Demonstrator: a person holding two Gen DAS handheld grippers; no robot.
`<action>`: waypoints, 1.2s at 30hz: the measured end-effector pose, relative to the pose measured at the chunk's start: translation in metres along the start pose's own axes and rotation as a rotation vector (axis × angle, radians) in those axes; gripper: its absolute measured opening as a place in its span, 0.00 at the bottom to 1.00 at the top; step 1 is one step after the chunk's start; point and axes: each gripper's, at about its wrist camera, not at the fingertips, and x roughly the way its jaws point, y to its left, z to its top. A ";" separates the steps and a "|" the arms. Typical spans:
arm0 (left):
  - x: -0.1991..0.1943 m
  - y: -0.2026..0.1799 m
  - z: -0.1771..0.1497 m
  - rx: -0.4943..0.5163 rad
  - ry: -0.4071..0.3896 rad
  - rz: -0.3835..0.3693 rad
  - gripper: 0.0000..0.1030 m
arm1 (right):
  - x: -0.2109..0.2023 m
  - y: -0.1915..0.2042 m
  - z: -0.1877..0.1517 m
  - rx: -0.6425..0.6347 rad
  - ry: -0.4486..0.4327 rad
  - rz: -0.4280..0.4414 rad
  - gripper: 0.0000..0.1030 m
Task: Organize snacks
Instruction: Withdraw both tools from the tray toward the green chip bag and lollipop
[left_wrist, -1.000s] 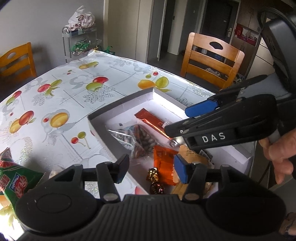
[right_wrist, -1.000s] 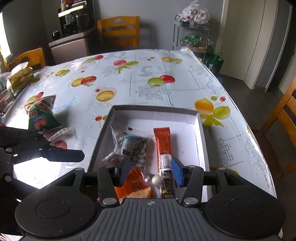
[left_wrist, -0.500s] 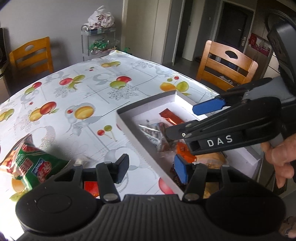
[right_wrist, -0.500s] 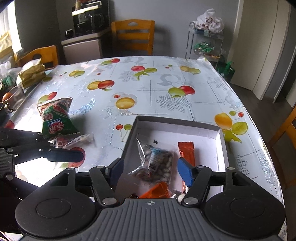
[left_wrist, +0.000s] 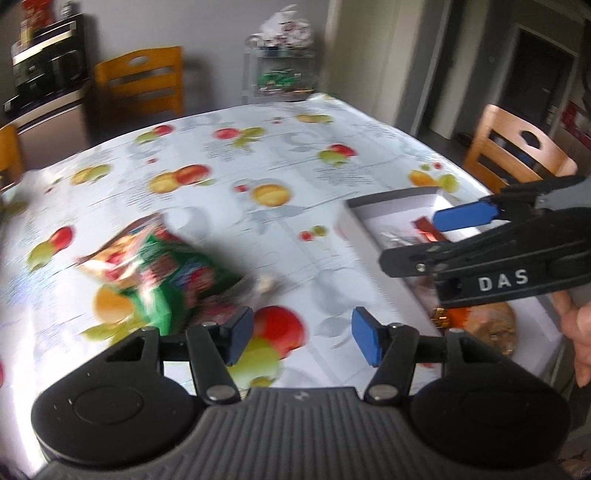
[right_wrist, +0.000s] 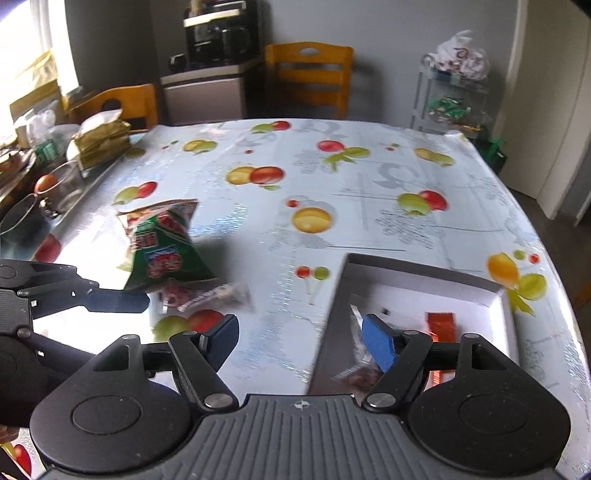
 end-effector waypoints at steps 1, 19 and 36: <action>-0.002 0.006 -0.002 -0.011 -0.001 0.014 0.57 | 0.002 0.004 0.002 -0.005 0.001 0.008 0.72; -0.013 0.072 -0.012 -0.134 -0.025 0.133 0.60 | 0.033 0.052 0.027 -0.069 0.024 0.074 0.77; 0.009 0.105 0.002 -0.364 -0.202 0.127 0.65 | 0.043 0.047 0.024 -0.074 0.087 0.035 0.78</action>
